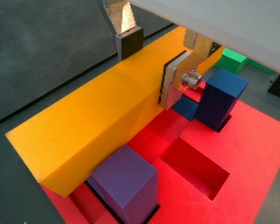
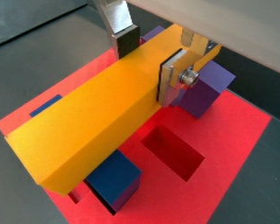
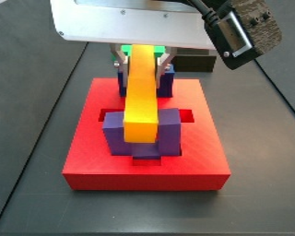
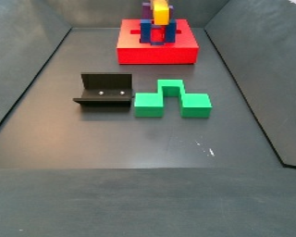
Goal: Pick up the yellow object. Move up. Move to above the board. Insert the yellow object.
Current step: Insert the yellow object.
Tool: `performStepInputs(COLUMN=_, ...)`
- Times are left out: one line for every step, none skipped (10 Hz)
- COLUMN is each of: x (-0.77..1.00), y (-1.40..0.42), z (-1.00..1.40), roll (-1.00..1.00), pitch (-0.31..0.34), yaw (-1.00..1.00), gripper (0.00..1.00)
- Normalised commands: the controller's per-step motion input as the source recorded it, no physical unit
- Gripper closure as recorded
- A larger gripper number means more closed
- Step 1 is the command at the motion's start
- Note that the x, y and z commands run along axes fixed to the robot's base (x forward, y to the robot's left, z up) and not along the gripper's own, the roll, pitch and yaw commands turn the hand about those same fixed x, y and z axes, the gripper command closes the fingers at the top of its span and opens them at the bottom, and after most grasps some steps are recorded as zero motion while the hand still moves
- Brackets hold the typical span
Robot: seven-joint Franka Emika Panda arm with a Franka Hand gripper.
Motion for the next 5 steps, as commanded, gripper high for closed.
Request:
performStepInputs(x=0.00, y=-0.03, z=-0.12, roll=0.00, pitch=-0.003, yaw=0.00, gripper=1.00)
performStepInputs(x=0.10, y=-0.10, z=-0.16, roll=0.00, pitch=-0.014, yaw=0.00, gripper=1.00)
performStepInputs(x=0.09, y=-0.12, z=-0.13, roll=0.00, pitch=-0.013, yaw=0.00, gripper=1.00)
performStepInputs(x=0.06, y=-0.08, z=-0.18, roll=0.00, pitch=-0.006, yaw=0.00, gripper=1.00)
performStepInputs(x=0.11, y=0.00, z=-0.19, roll=-0.04, pitch=0.000, yaw=0.00, gripper=1.00)
